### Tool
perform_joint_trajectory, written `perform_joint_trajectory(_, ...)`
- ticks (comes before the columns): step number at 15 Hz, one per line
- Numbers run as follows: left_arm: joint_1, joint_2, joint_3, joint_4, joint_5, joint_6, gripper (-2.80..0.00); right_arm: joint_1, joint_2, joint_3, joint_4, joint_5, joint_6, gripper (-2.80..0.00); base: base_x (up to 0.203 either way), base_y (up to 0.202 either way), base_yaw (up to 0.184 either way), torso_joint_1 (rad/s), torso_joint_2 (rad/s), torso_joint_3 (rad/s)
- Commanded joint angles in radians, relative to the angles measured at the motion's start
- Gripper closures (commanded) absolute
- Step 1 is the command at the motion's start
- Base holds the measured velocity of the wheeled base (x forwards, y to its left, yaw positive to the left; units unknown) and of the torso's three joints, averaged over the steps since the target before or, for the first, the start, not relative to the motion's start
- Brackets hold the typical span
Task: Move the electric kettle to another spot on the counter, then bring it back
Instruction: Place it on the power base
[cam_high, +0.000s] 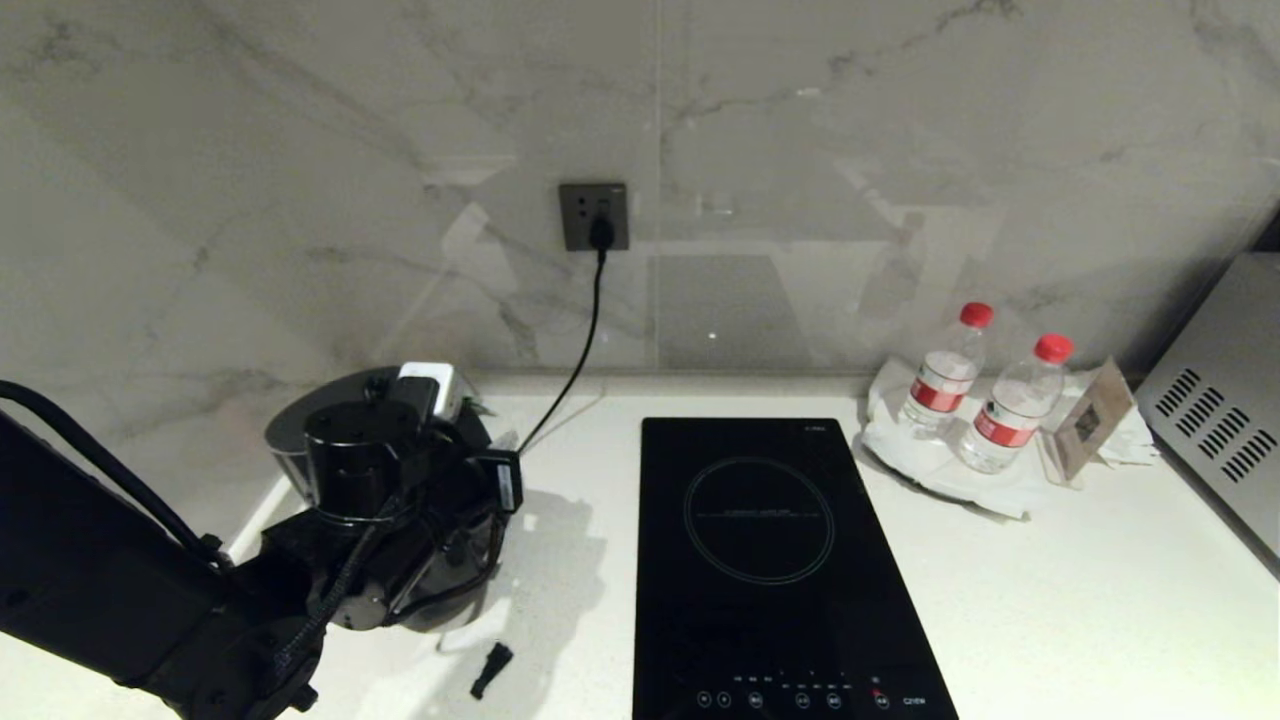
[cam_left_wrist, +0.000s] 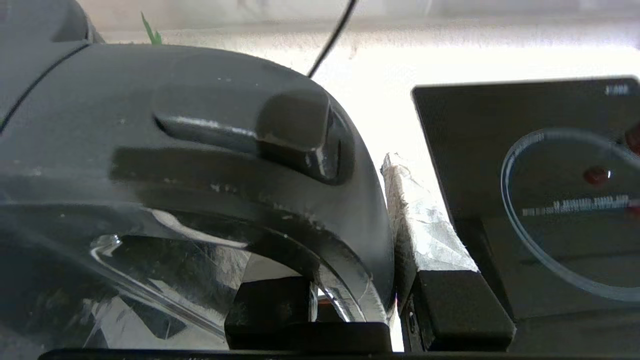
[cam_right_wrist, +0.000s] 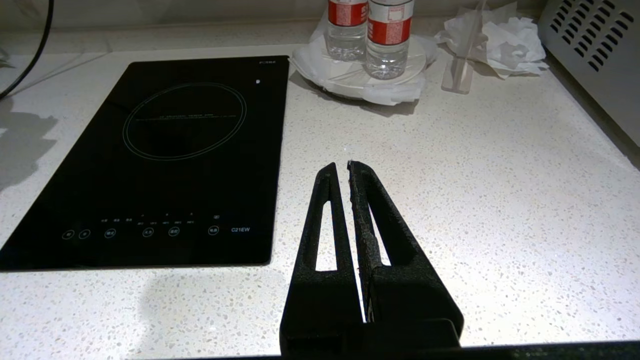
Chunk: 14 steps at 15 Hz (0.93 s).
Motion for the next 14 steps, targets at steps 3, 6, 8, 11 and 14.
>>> perform_joint_trajectory(3, 0.0, -0.013, 0.001, -0.009, 0.003, -0.001, 0.0, 0.0, 0.001, 0.001, 0.001, 0.0, 0.0, 0.0, 0.0, 0.0, 0.0, -0.001, 0.0, -0.009)
perform_joint_trajectory(6, -0.001, -0.012, -0.003, -0.009, 0.018, 0.0, 0.0, 0.0, 0.001, 0.0, -0.001, 0.0, 0.0, 0.0, 0.0, 0.0, 0.0, 0.0, 0.0, 0.0)
perform_joint_trajectory(8, -0.007, 0.005, -0.036, -0.009, 0.076, -0.001, 0.0, 0.0, 0.002, 0.0, 0.0, 0.0, 0.0, 0.0, 0.0, 0.0, 0.0, 0.0, 0.0, 0.0)
perform_joint_trajectory(11, -0.016, 0.026, -0.067, -0.04, 0.09, -0.012, 0.0, 0.0, 0.001, 0.0, 0.0, 0.0, 0.0, 0.0, 0.0, 0.0, 0.0, 0.0, 0.0, 0.0)
perform_joint_trajectory(14, -0.03, 0.059, -0.12, -0.044, 0.129, -0.013, 0.0, 0.0, 0.001, 0.0, 0.001, 0.0, 0.0, 0.0, 0.0, 0.0, 0.0, 0.0, 0.0, 0.0)
